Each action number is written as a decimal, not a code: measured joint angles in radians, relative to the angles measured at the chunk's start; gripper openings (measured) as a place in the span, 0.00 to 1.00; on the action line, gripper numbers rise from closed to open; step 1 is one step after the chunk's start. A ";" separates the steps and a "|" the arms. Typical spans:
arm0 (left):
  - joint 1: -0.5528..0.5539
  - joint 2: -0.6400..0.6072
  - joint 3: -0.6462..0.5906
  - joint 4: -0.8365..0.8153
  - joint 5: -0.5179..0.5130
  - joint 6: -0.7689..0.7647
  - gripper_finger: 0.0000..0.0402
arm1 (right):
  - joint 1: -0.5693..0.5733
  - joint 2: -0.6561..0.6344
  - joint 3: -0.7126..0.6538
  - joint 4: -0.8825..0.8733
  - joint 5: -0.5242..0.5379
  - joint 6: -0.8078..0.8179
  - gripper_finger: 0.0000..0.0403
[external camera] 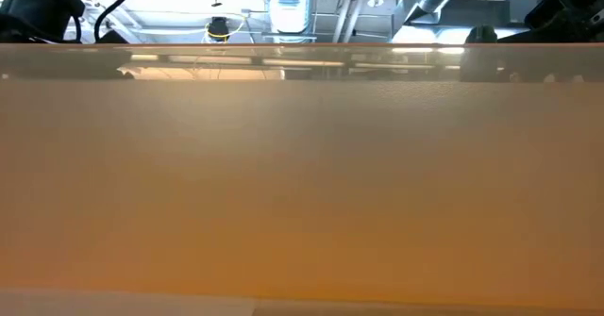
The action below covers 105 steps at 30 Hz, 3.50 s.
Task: Sort popcorn bags into baskets
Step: Put the red popcorn bag into the orange bin
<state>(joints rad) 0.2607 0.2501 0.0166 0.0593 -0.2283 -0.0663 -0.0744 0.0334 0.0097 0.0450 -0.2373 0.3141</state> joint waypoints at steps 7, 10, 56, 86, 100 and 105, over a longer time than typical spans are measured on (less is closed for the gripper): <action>-0.001 0.000 0.000 0.005 0.110 -0.430 0.32 | 0.000 0.000 0.000 0.000 0.000 0.000 0.17; -0.001 0.000 0.000 0.008 0.109 -0.608 0.32 | 0.000 0.000 0.000 0.000 0.000 0.000 0.17; 0.000 0.244 0.268 0.462 -0.079 -0.851 0.68 | 0.000 0.000 -0.001 0.127 0.103 0.290 0.17; 0.447 1.497 0.653 0.386 0.407 -1.057 0.79 | 0.002 0.000 0.000 0.113 0.187 0.312 0.17; 0.454 1.554 0.737 0.359 0.295 -1.096 0.48 | 0.002 0.000 0.000 0.102 0.187 0.315 0.17; 0.455 1.554 0.756 0.351 0.261 -1.093 0.14 | 0.002 0.000 0.000 0.073 0.187 0.316 0.17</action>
<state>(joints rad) 0.7155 1.8044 0.7727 0.4101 0.0323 -1.1595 -0.0723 0.0338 0.0097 0.1179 -0.0505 0.6304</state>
